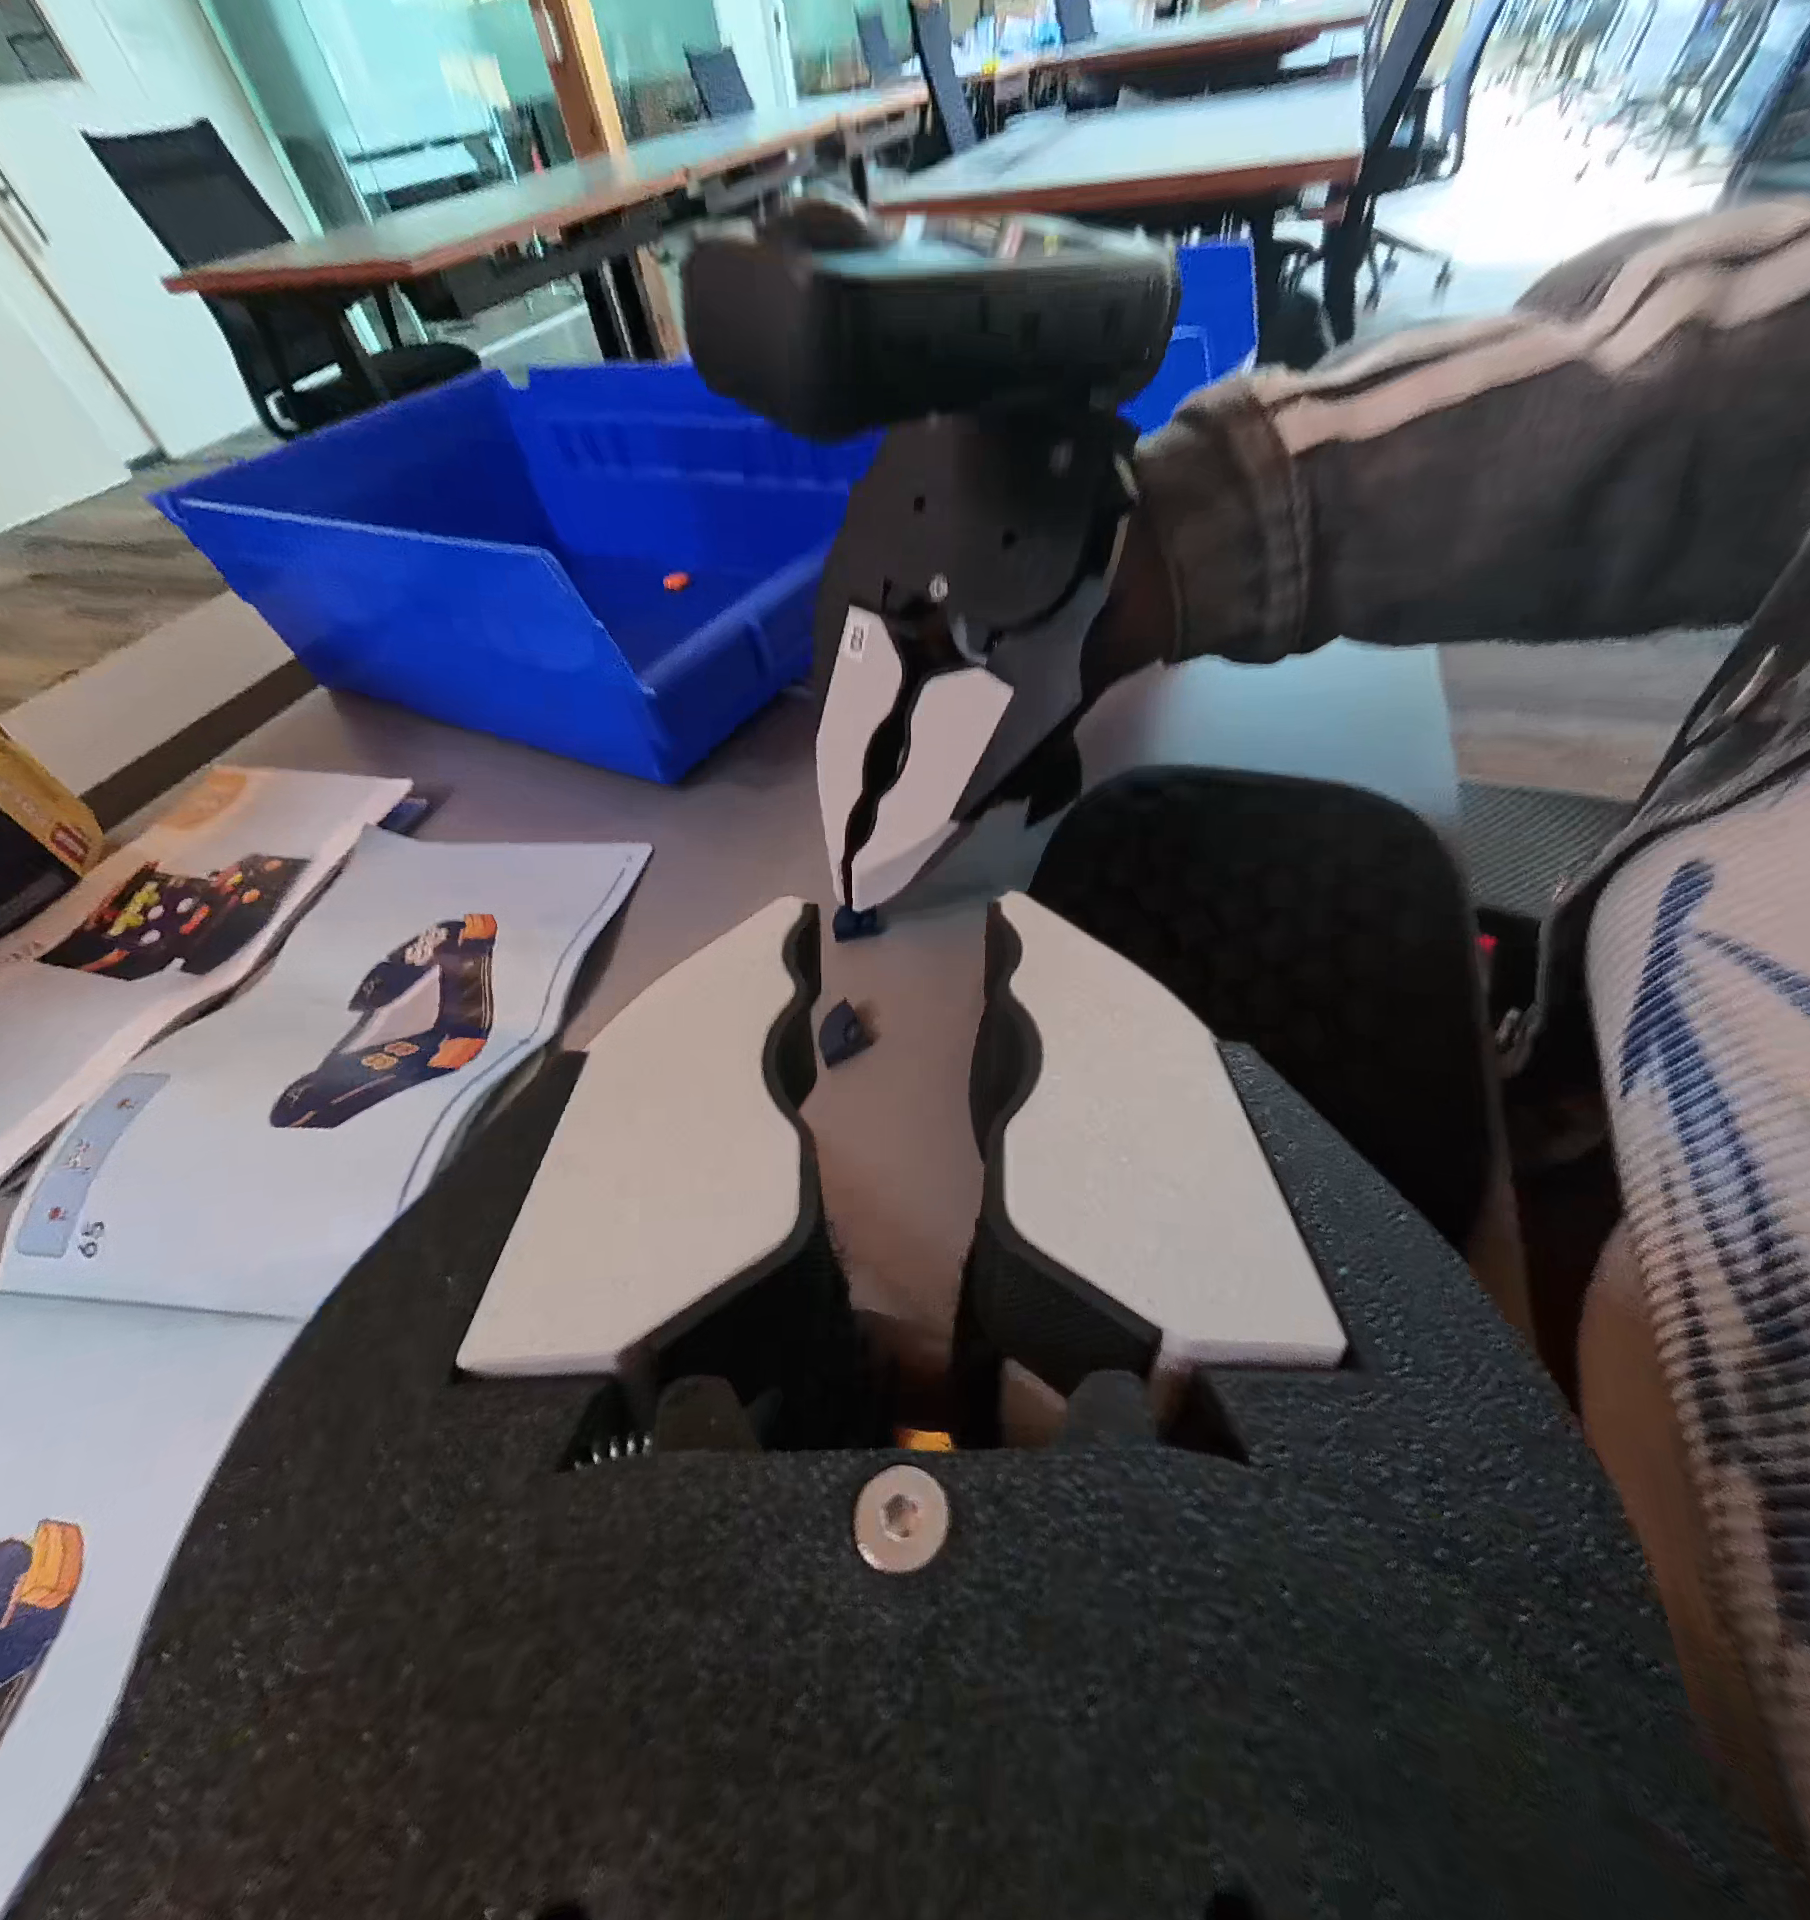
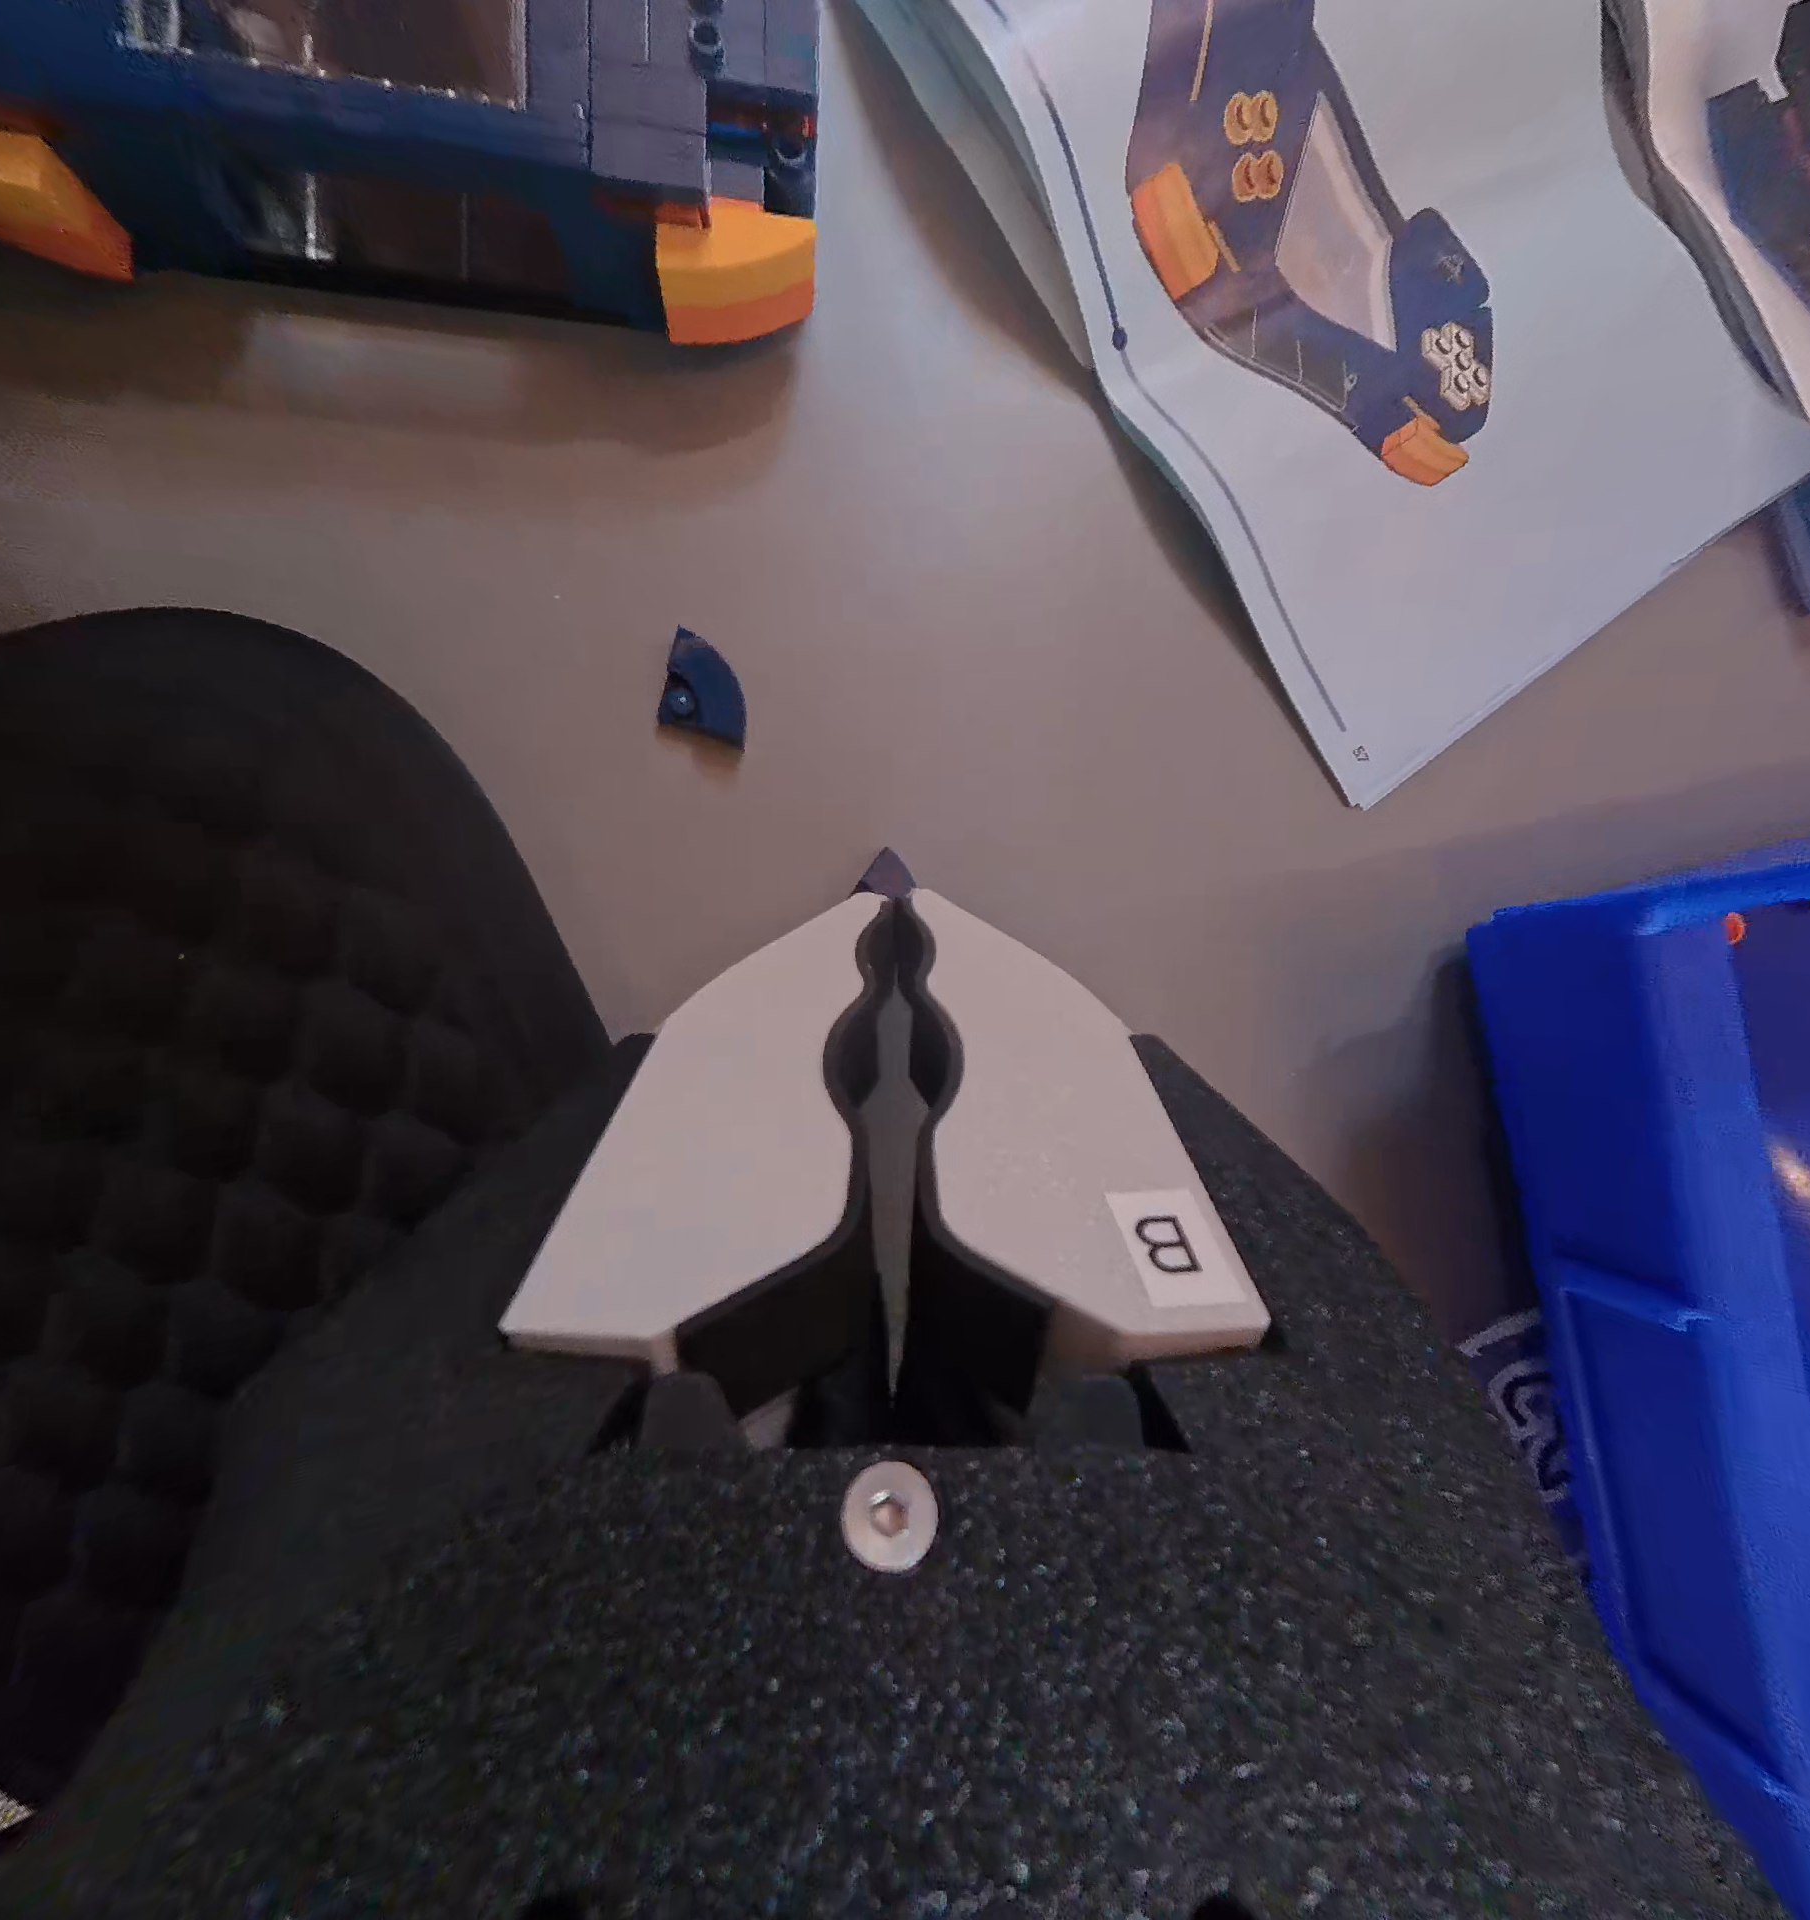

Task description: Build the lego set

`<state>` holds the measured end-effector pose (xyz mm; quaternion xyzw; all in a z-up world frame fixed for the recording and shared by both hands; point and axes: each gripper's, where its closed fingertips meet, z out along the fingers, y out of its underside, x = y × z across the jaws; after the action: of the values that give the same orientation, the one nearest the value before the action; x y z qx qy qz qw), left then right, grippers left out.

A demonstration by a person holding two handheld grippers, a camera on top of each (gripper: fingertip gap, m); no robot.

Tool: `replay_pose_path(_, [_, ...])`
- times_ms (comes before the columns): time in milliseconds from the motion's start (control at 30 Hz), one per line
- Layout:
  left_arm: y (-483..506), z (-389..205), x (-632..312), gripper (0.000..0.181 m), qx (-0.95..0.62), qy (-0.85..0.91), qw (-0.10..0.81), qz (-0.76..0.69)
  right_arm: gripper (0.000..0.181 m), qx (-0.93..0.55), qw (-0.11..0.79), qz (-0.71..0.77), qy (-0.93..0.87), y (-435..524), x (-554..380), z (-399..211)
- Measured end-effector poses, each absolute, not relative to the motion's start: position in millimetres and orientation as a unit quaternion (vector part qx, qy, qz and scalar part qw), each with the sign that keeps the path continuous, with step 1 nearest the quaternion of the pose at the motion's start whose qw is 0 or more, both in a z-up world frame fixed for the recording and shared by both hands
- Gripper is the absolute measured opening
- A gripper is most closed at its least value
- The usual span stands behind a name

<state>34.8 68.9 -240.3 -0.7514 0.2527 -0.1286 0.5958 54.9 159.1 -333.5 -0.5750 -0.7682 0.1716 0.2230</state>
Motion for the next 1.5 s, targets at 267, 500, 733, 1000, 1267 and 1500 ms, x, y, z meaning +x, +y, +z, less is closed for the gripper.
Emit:
replay_pose_path(267, [60,-216,-31,0.030,-0.759,0.200,0.616,-0.069,0.000,-0.589,0.243,0.172,-0.751,160,54,-333])
replay_pose_path(500, [71,-225,-82,0.030,-0.784,0.134,0.605,-0.031,0.000,-0.573,0.213,0.134,-0.780,159,54,-334])
replay_pose_path(733, [91,-240,-93,0.030,-0.795,0.125,0.594,0.016,0.000,-0.563,0.171,0.102,-0.802,159,55,-335])
replay_pose_path(1000, [94,-246,-102,0.028,-0.775,0.108,0.621,0.032,0.000,-0.577,0.169,0.130,-0.788,159,54,-335])
replay_pose_path(1267, [94,-253,-107,0.028,-0.776,0.128,0.613,0.080,0.000,-0.599,0.213,0.240,-0.734,162,47,-326])
replay_pose_path(1500, [96,-254,-111,0.027,-0.771,0.121,0.620,0.076,0.012,-0.600,0.330,0.382,-0.620,174,28,-284])
